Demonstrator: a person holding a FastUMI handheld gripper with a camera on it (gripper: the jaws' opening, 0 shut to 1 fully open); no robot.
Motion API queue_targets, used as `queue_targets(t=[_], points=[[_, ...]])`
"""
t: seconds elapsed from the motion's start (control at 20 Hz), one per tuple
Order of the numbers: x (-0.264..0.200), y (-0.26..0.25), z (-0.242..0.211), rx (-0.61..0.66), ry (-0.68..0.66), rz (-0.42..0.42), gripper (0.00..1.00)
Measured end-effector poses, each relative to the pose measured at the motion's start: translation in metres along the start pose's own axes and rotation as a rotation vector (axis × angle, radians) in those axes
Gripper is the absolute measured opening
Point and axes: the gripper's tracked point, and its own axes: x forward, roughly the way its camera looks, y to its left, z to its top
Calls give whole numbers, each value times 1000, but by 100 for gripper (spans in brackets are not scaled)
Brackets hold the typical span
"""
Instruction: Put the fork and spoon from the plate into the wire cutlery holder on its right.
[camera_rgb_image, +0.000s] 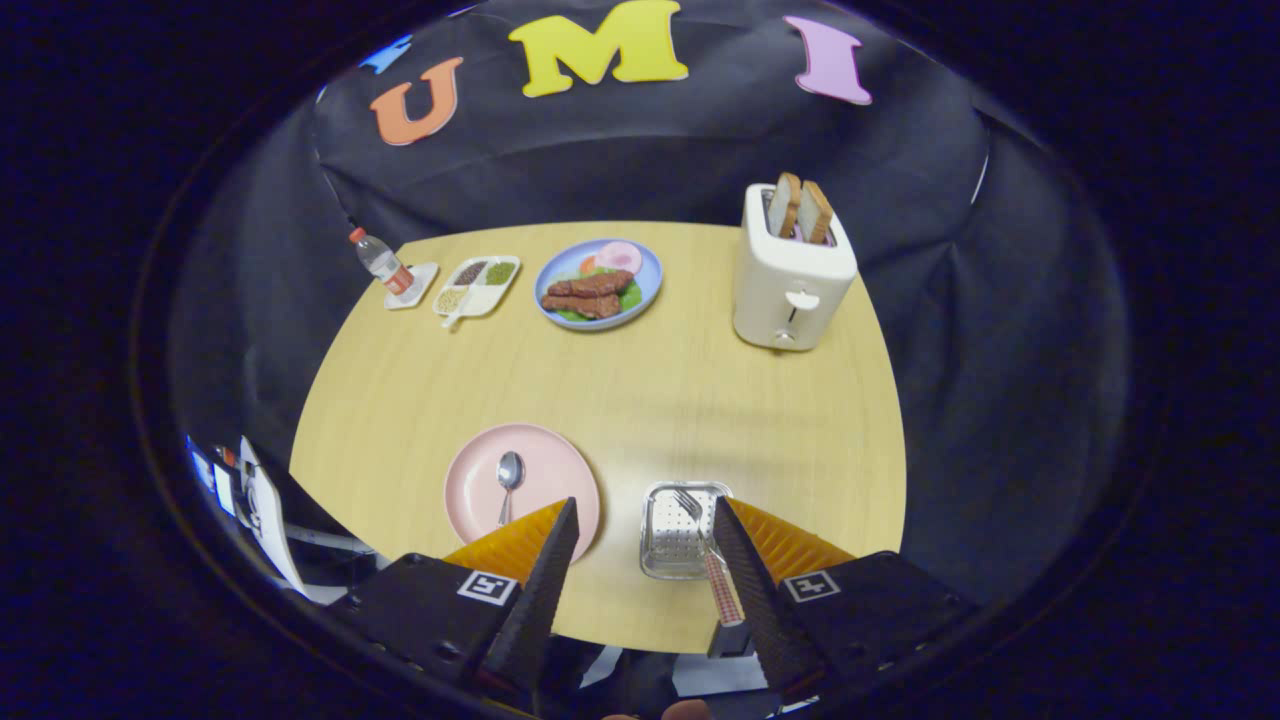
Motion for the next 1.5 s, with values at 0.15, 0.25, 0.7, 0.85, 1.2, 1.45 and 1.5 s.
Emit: queue_targets(t=[0.15,0.25,0.7,0.85,1.2,1.45,1.5], points=[[-7,36,5,-33,-168,14,88],[-7,61,-1,-38,-242,27,90],[59,134,-88,-21,-234,42,91],[87,144,-115,-31,-173,35,91],[127,154,-144,-36,-106,16,91],[144,153,-154,-20,-61,-6,70],[147,153,-156,-15,-47,-7,70]])
